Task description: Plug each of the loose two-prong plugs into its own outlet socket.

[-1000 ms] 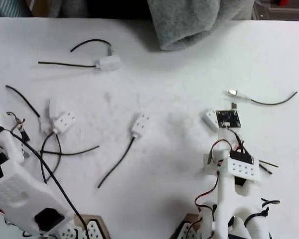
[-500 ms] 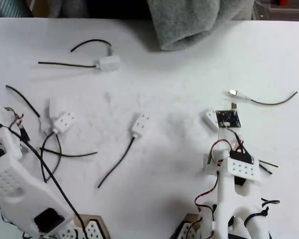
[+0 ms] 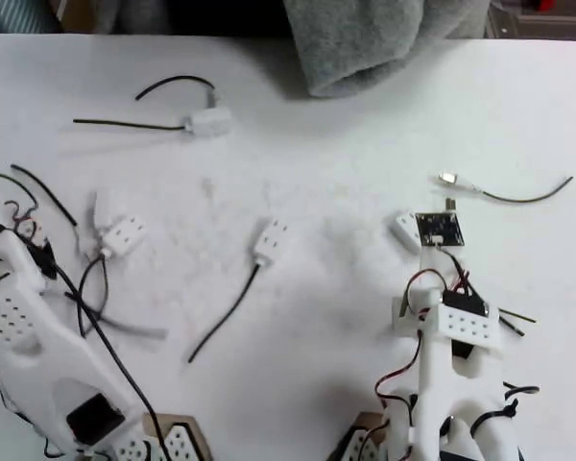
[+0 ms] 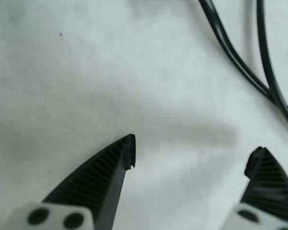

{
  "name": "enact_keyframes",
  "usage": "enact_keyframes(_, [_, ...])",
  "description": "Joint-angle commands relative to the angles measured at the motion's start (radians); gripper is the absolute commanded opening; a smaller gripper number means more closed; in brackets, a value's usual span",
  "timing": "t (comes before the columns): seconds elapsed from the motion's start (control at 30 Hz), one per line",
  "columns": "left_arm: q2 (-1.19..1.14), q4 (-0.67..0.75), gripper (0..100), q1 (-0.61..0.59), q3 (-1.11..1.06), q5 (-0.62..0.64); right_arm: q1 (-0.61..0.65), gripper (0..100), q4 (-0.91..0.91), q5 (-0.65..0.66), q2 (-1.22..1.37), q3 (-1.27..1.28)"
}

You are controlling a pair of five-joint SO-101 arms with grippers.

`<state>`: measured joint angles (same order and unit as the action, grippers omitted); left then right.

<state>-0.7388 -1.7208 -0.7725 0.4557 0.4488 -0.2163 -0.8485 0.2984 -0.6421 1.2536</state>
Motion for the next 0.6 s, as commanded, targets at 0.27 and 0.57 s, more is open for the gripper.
enact_keyframes(0.27, [0.018,-0.052,2,-0.007,0.186,-0.595,0.005,36.1,0.01,-0.002,-0.005,-0.005])
enact_keyframes(0.57, [0.188,-0.06,2,0.163,0.184,-0.876,0.007,36.1,0.01,-0.002,-0.005,-0.005])
